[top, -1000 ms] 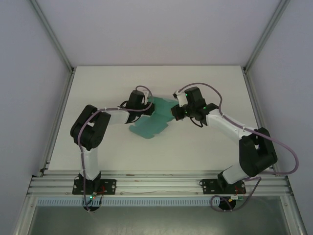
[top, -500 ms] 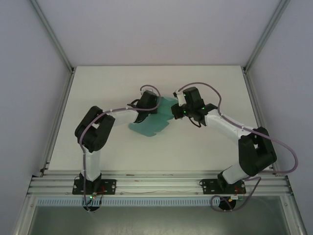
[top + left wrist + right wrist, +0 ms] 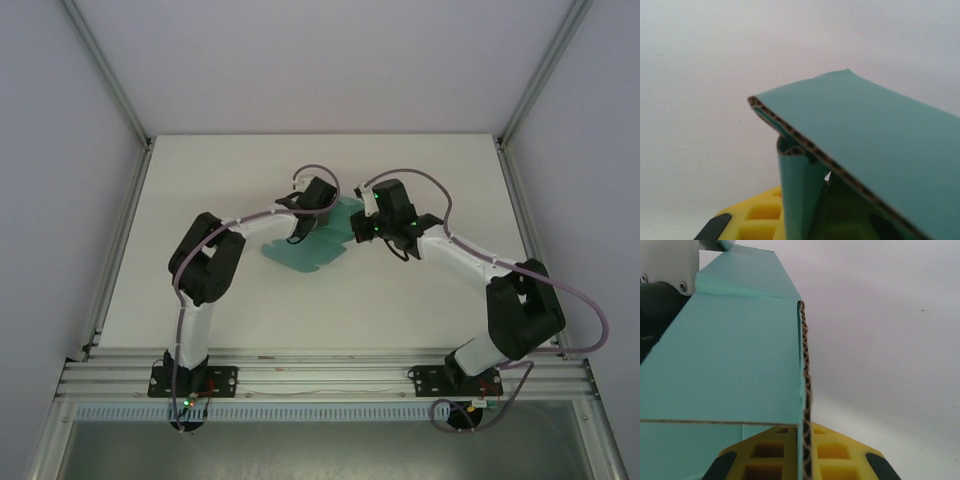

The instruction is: Assemble paper box

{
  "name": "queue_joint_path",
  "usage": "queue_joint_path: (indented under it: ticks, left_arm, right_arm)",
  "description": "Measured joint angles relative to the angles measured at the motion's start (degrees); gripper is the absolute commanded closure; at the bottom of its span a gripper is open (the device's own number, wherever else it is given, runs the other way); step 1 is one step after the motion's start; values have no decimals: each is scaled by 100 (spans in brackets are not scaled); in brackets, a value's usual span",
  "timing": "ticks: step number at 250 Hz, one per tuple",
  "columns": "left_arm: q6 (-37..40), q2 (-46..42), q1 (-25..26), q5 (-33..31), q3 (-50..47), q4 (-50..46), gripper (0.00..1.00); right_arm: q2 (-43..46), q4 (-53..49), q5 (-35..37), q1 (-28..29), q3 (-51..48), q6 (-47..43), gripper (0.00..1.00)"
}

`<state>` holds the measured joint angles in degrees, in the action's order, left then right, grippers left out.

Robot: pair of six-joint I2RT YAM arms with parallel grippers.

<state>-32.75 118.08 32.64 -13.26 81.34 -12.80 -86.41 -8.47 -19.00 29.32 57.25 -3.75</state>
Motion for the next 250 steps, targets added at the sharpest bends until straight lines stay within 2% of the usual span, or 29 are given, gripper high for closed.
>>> queue_joint_path:
  ticks: [9,32,42,99,158,203,250]
  left_arm:
    - [61,-57,-7,116,-190,219,85]
    - [264,-286,-61,391,-787,881,67]
    - [326,-382,-133,507,-1010,1141,62]
    - [828,-535,-356,1012,-1425,1753,61]
    - [1178,-664,-468,1438,-1768,2096,52]
    - [1233,-787,-616,1832,-2024,2214,51]
    - [1290,-1110,-894,2424,-2540,2765,47]
  right_arm:
    - [0,-4,-2,0,-26,7,100]
    - [2,-2,-33,7,-92,7,100]
    - [13,2,-55,20,-92,2,100]
    - [22,59,-164,87,-92,-90,100]
    - [24,59,-199,85,-94,-184,100]
    - [26,59,-227,85,-114,-273,100]
    - [26,61,-289,85,-138,-343,100]
